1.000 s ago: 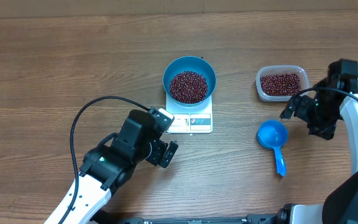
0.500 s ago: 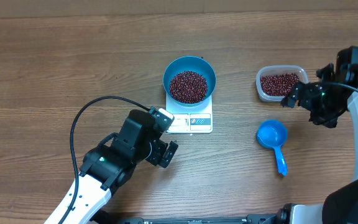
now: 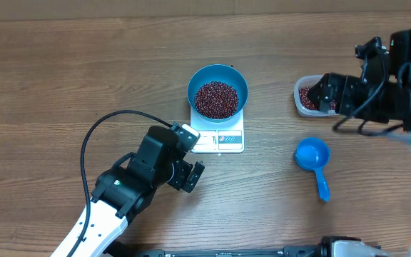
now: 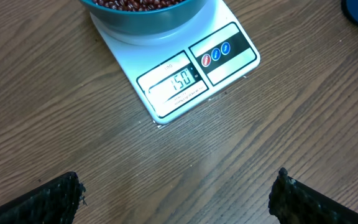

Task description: Scoop item into bowl and weigh 150g on scale

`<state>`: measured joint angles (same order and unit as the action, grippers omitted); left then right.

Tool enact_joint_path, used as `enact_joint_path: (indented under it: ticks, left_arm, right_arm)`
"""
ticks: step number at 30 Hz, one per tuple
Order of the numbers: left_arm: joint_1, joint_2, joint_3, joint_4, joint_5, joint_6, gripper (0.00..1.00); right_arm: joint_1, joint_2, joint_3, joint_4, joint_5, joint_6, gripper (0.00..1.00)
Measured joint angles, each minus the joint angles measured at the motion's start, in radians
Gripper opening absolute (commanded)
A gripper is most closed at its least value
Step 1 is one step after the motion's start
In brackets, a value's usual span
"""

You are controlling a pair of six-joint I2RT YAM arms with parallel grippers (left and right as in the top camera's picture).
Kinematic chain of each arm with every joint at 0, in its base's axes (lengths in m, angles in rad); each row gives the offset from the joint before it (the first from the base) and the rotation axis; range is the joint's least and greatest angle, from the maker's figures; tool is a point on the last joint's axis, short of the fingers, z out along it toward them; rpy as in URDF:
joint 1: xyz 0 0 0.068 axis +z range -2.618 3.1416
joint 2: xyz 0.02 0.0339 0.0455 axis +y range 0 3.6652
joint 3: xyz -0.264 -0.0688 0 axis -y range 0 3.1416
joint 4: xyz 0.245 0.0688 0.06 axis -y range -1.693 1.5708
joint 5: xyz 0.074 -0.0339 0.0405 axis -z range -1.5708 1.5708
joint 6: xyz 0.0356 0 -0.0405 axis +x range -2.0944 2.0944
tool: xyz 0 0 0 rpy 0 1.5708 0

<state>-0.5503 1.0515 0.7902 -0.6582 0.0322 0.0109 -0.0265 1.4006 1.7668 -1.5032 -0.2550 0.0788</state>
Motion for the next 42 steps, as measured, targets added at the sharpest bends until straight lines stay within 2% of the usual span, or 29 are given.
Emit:
enact_joint_path:
  ticks: [11, 19, 24, 31, 42]
  left_arm:
    - [0.000, 0.000, 0.000, 0.000, 0.000, 0.000, 1.00]
    - [0.000, 0.000, 0.000, 0.000, 0.000, 0.000, 1.00]
    - [0.000, 0.000, 0.000, 0.000, 0.000, 0.000, 1.00]
    - [0.000, 0.000, 0.000, -0.001, 0.000, 0.000, 1.00]
    - [0.000, 0.001, -0.001, 0.001, 0.000, 0.000, 1.00]
  right_arm:
    - [0.028, -0.180, 0.038, -0.096, -0.135, 0.000, 1.00]
    - [0.028, -0.216, 0.038, -0.082, -0.131, -0.001, 1.00]
    - [0.028, -0.269, 0.038, -0.013, -0.111, -0.031, 1.00]
    - [0.028, -0.414, -0.132, 0.330, -0.103, -0.134, 1.00]
    - [0.028, -0.801, -0.802, 0.977, -0.066, -0.181, 1.00]
